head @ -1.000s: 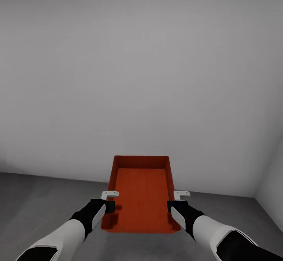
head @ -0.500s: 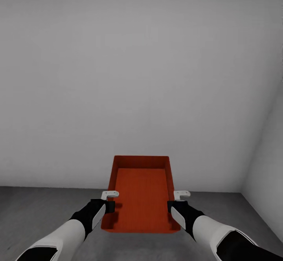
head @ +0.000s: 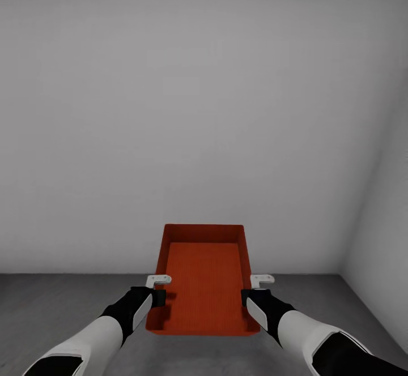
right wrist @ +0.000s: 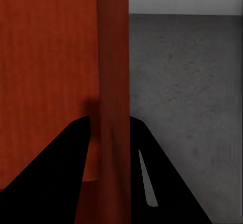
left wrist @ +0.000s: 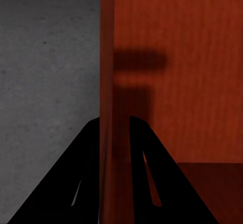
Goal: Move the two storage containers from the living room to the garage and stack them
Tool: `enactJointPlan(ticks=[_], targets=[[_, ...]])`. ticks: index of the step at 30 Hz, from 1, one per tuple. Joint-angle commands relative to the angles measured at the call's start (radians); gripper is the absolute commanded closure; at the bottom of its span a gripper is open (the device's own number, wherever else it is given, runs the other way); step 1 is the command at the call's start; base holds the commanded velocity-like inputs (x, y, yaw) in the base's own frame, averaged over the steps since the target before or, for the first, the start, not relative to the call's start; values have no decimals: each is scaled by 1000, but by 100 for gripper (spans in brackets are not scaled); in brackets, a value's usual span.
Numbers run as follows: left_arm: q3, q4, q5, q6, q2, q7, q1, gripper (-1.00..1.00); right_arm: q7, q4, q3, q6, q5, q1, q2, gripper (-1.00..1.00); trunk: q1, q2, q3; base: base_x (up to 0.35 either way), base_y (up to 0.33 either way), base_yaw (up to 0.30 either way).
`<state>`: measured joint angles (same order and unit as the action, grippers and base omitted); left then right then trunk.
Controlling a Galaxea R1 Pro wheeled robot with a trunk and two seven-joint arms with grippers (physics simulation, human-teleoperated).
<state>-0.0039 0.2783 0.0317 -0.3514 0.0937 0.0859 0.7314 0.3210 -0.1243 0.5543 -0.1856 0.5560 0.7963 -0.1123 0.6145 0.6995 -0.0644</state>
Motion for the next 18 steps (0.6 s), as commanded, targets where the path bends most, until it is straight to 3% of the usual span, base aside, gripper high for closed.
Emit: enactJointPlan(ticks=[1,18], targets=[[6,1,-19,-8,8,11,0,100,9,-1,21,-8,-16,1,-1,100,0,2,-2,0,0,-181],[6,2,-19,-8,8,11,0,100,9,-1,21,-8,-15,0,-1,100,0,2,-2,0,0,-21]])
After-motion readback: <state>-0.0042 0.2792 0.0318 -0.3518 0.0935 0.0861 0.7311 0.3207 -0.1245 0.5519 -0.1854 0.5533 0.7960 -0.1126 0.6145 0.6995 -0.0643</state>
